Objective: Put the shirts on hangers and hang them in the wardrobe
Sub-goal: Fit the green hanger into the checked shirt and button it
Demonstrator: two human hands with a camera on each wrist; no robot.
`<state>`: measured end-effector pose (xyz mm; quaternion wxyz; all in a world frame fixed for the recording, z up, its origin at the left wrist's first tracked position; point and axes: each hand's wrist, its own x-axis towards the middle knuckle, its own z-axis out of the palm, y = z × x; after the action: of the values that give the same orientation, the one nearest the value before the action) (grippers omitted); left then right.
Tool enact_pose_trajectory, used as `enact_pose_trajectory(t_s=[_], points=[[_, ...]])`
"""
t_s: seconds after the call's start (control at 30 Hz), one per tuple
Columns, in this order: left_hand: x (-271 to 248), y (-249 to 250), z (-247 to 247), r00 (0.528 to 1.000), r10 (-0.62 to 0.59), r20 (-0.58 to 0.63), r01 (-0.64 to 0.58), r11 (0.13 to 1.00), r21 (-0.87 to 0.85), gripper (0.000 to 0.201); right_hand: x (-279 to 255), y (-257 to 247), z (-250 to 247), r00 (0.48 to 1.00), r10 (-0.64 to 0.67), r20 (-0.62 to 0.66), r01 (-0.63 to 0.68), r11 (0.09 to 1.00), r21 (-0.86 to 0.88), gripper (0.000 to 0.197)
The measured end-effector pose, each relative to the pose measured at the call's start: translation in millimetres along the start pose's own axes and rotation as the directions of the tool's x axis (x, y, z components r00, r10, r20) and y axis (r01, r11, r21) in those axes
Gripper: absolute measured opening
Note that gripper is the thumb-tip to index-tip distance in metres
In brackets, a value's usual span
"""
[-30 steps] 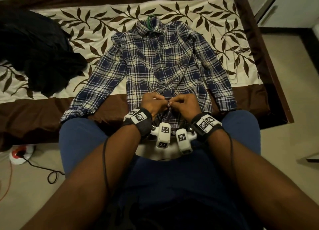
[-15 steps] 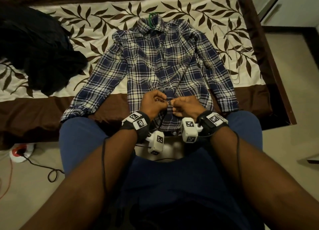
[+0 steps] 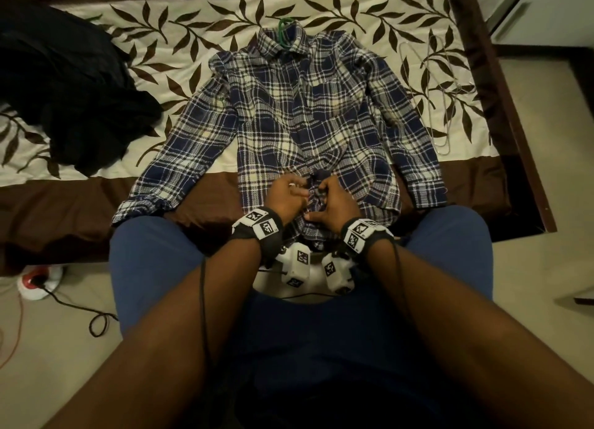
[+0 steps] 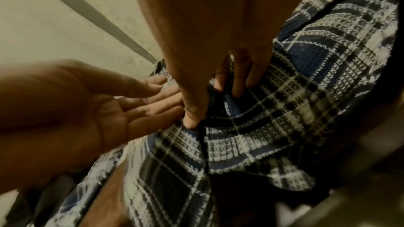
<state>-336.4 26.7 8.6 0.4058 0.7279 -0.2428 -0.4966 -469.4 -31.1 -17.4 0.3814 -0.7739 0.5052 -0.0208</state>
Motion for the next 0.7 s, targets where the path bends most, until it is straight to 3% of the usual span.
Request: enact_pose_trajectory(t_s=[0.1,0.2,0.23,0.3,0.4,0.5,0.6,0.67,0.7], points=[[1.3,-15.0,-3.9,1.0,-0.001,0.024,-0.011,0.875,0.484,0.025,4.5,0.0,1.7,0.999,0.033,0.015,-0.03,0.985,-0.167,0.051],[2.2,-22.1,-4.2,0.983,-0.051,0.178,-0.12,0.557,0.822,0.043,9.9,0.7,-8.9,0.995,0.049,0.082,-0.043,0.996,-0.081,0.036],[2.7,-22.9,-3.0,0.978,-0.046,0.203,-0.161,0.446,0.881,0.053,9.2,-0.8,-17.2,0.99,0.067,0.122,-0.071,0.997,0.031,0.028],[3.3,-21.1,1.4,0.978,-0.04,0.204,-0.181,0.319,0.93,0.068,3.9,-2.2,-37.8,0.977,0.081,0.195,-0.125,0.967,0.223,0.013],[0.2,-15.1,9.1,0.967,0.026,0.255,-0.255,0.193,0.948,0.049,-5.5,1.4,-69.7,0.978,0.027,0.206,-0.088,0.952,0.292,0.013],[-7.0,-5.6,5.2,0.934,0.092,0.345,-0.357,0.203,0.912,0.02,-9.2,11.9,-85.3,0.988,0.009,0.156,-0.04,0.98,0.195,0.013],[-18.1,10.2,-9.4,0.891,0.144,0.431,-0.454,0.288,0.843,0.016,-14.7,11.8,-90.7,0.993,-0.032,0.116,0.01,0.983,0.182,0.015],[-24.8,19.4,-20.1,0.855,0.009,0.519,-0.481,0.388,0.786,0.021,-20.1,7.7,-92.2,0.981,-0.081,0.176,0.047,0.981,0.19,0.015],[-27.7,23.0,-24.5,0.818,-0.1,0.567,-0.477,0.434,0.764,0.023,-22.2,5.6,-91.7,0.956,-0.112,0.27,0.067,0.983,0.17,0.014]])
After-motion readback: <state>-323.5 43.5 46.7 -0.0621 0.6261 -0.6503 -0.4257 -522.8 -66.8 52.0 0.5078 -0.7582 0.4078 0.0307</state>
